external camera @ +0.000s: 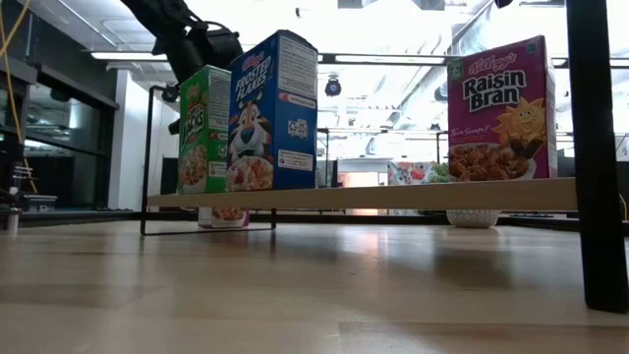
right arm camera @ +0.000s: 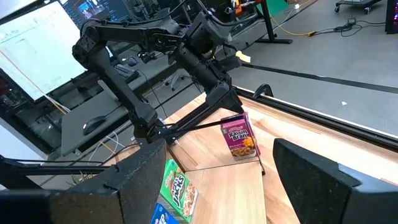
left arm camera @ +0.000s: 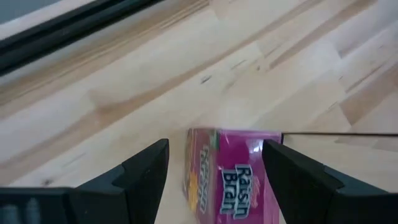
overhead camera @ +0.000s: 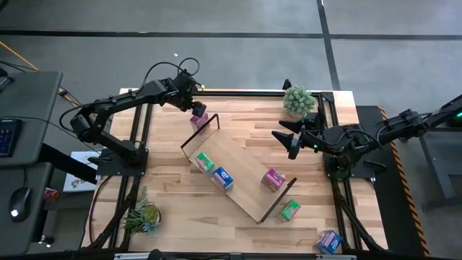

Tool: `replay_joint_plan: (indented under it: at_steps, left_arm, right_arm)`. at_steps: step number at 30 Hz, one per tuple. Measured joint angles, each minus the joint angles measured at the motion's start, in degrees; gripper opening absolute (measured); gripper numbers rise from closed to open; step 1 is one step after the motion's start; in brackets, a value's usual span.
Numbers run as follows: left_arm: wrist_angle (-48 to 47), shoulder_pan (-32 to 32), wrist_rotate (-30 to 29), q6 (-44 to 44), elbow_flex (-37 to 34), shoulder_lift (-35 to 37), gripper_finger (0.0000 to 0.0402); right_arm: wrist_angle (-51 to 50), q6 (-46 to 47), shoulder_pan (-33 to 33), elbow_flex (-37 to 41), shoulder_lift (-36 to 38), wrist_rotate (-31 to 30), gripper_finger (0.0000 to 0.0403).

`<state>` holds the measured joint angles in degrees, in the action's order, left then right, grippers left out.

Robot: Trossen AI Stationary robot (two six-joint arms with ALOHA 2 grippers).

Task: Stack cereal on shelf
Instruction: Put the violet cereal box on the shelf aligned with the other violet cereal box

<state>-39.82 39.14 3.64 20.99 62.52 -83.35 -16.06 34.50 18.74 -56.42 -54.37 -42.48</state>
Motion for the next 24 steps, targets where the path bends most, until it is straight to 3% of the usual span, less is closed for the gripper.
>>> replay_joint_plan:
  at_steps: [17, 24]
  left_arm:
    - [-2.23, -3.28, 0.47, -4.96, 1.75, 0.02, 0.0248]
    - [-2.68, -5.37, -3.93, -6.63, 1.77, -1.57, 0.0248]
  right_arm:
    - [-0.04, -0.46, -0.02, 0.0, 0.0, -0.73, 0.0288]
    - [-0.04, -0.46, -0.01, 0.0, 0.0, -0.91, 0.0288]
